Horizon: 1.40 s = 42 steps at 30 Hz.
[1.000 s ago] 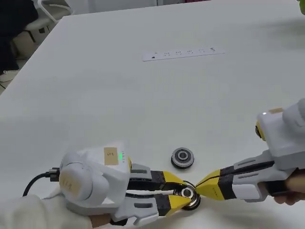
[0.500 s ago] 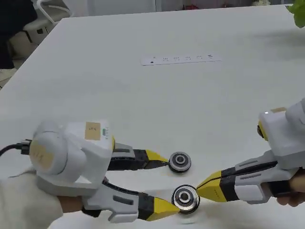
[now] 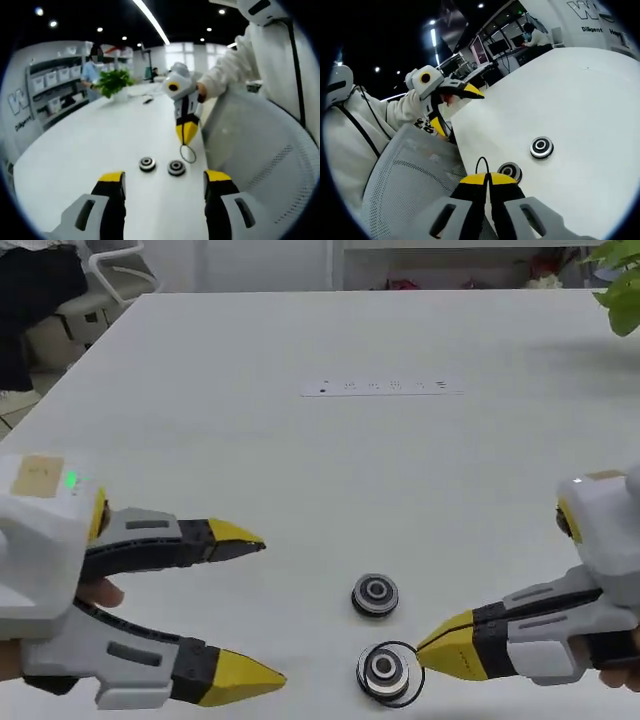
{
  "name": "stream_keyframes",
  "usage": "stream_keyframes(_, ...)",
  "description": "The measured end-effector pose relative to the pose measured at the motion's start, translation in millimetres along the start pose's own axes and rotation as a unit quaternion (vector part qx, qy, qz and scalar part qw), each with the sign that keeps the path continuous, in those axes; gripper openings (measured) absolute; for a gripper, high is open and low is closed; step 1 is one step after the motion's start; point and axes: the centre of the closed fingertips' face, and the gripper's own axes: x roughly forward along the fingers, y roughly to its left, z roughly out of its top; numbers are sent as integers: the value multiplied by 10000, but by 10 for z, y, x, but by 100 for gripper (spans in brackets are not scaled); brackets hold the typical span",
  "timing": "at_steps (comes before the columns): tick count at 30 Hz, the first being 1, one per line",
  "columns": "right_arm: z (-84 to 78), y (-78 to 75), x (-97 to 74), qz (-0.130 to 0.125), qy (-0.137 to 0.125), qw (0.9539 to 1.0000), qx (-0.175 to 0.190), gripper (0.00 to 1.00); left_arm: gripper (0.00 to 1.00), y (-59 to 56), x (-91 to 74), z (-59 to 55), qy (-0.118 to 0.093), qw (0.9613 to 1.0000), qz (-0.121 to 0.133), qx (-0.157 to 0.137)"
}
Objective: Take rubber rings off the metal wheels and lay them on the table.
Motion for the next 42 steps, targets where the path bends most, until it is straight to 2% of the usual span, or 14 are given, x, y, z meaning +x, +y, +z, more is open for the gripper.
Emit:
stream_keyframes(4, 52, 88, -48, 42, -27, 9999, -118, 0, 65, 10, -149, -2, -14, 9997, 229, 26)
stream_keyframes(8, 76, 164, -116, 55, -4, 9997, -232, 0, 66, -20, -245, -12, -128, 9991, 392, -133)
stream_keyframes(21, 230, 352, -229, 80, -129, 9989, -447, 0, 71, -157, -403, -167, -186, 9962, 765, -382)
stream_keyframes(25, 295, 386, -250, 70, -185, 9987, -474, 0, 75, -175, -452, -218, -220, 9942, 905, -534)
stream_keyframes(35, 419, 436, -205, 102, -208, 9985, -498, 0, 87, -230, -478, -281, -289, 9899, 1106, -841)
stream_keyframes(42, 447, 385, -99, 63, -114, 9985, -536, 0, 91, -241, -510, -262, -459, 9856, 1242, -1053)
